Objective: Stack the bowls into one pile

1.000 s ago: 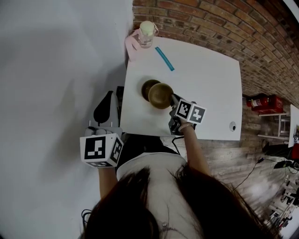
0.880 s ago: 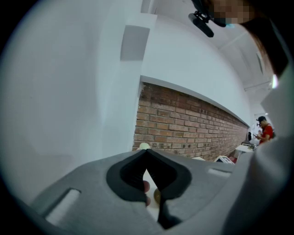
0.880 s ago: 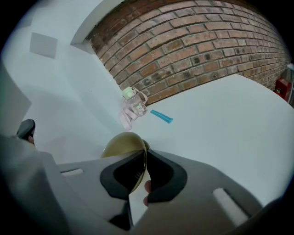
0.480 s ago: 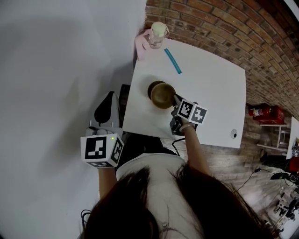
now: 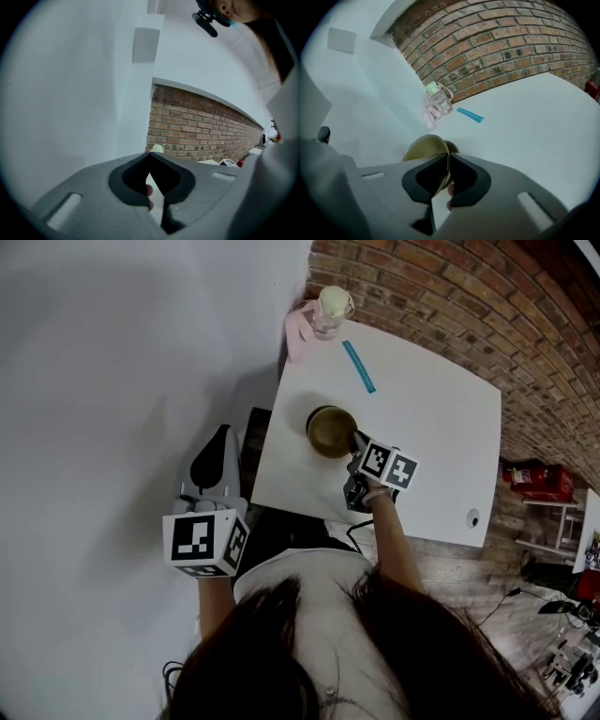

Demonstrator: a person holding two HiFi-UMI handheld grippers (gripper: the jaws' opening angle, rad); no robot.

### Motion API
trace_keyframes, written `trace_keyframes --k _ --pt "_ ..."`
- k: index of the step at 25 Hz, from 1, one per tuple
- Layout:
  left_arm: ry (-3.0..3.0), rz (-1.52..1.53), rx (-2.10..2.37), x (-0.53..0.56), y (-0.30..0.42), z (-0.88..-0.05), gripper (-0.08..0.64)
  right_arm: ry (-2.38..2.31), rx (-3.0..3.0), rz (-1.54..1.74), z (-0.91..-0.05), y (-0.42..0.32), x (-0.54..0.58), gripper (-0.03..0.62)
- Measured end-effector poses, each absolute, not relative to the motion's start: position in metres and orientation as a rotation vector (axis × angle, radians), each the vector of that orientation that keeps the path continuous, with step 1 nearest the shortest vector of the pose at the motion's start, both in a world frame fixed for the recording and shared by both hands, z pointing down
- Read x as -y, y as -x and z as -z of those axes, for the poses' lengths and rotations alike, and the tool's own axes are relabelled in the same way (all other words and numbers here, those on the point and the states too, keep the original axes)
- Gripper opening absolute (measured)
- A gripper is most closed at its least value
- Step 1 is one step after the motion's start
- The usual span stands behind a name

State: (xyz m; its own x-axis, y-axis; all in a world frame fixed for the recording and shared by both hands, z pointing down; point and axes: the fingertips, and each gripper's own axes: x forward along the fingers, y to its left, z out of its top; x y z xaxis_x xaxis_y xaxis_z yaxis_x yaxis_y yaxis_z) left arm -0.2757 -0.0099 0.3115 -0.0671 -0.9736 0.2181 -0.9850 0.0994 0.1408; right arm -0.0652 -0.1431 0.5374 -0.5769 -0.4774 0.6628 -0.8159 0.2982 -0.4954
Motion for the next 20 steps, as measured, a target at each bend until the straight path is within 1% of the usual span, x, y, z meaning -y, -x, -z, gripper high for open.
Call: trace_keyframes --k 8,13,20 --pt "-1.93 -0.068 2.146 0.0089 0.2849 -0.3107 0.0 -1.169 2.158 -1.167 -0.5448 0.0689 0.1482 0.025" --pt "-1.933 -0.07 2.146 0.0087 0.2848 -0.3093 0.0 -1.157 2.147 -1.174 -0.5473 0.0719 0.1467 0.048" --pt "-1.954 -0.069 2.134 0.0107 0.2831 -0.3071 0.0 -1.166 2.136 -1.162 -0.5479 0.0691 0.1452 0.055"
